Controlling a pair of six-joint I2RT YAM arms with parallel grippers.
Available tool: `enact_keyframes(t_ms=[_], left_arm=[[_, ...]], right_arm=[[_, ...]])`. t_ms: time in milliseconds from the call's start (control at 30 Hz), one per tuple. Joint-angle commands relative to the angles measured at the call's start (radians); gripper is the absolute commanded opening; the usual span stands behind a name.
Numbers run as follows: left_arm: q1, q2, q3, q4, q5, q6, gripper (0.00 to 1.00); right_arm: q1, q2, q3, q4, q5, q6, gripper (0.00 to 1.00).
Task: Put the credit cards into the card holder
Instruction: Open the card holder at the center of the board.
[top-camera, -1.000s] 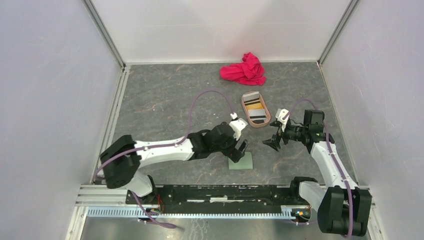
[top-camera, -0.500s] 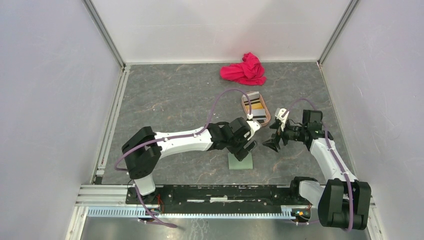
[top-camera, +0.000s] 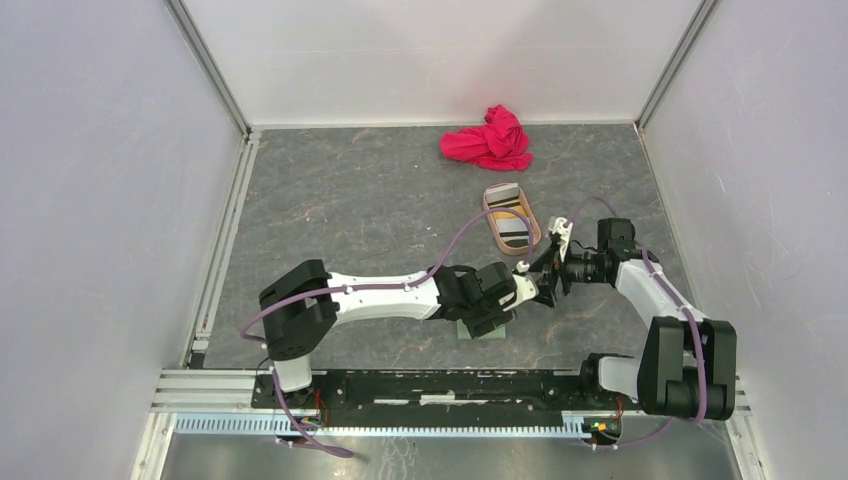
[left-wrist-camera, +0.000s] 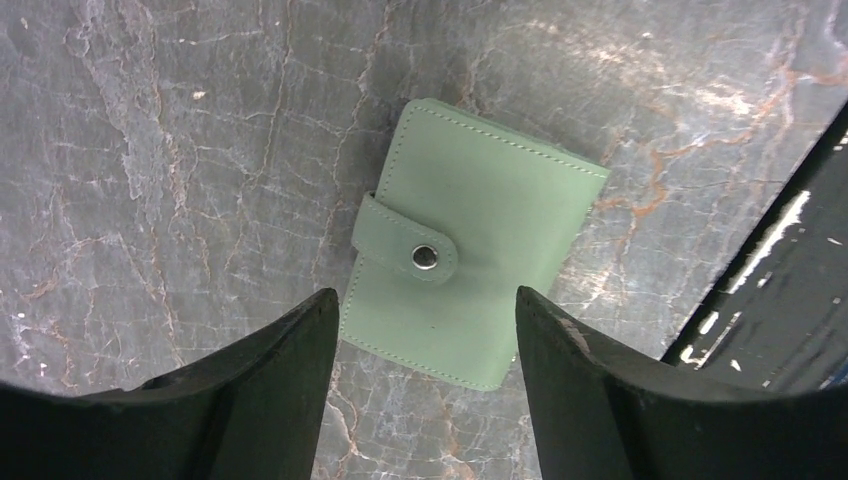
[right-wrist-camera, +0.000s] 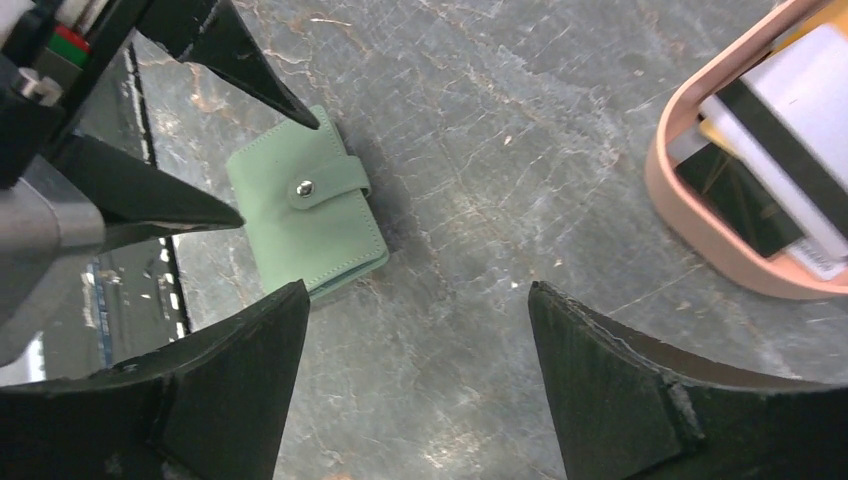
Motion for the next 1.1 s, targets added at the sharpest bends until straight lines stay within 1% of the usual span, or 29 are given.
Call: enact_keyframes(t_ms=[0, 100, 267, 433, 533, 633, 767, 900, 1067], left_arm=[[0.006, 0.017, 0.047, -0.001, -0.045, 0.068, 0.70], [0.006, 0.030, 0.058, -0.003, -0.060, 0.066, 0.66], [0.004, 0.062, 0.086, -0.029, -0.058, 0.065, 0.60], [0.003, 0.086, 0.106, -0.046, -0.050, 0.072, 0.58], [0.003, 0.103, 0.118, -0.061, -0.045, 0.072, 0.55], [0.003, 0.124, 0.132, -0.078, -0.039, 0.075, 0.49], [0.002, 0.140, 0.139, -0.087, -0.037, 0.078, 0.45], [0.002, 0.161, 0.158, -0.107, -0.035, 0.079, 0.35], [0.003, 0.177, 0.178, -0.128, -0.037, 0.071, 0.13]], right_arm=[[0.000, 0.047, 0.035, 0.004, -0.042, 0.071, 0.82], [0.018, 0.060, 0.025, 0.038, -0.004, 0.118, 0.74], [0.053, 0.075, 0.020, 0.062, 0.030, 0.150, 0.68], [0.081, 0.112, 0.034, 0.046, 0.045, 0.146, 0.65], [0.082, 0.123, 0.037, 0.043, 0.052, 0.150, 0.64], [0.081, 0.128, 0.041, 0.046, 0.063, 0.158, 0.63], [0.081, 0.122, 0.039, 0.062, 0.094, 0.180, 0.63], [0.082, 0.123, 0.039, 0.067, 0.105, 0.185, 0.63], [0.081, 0.122, 0.039, 0.065, 0.107, 0.183, 0.63]])
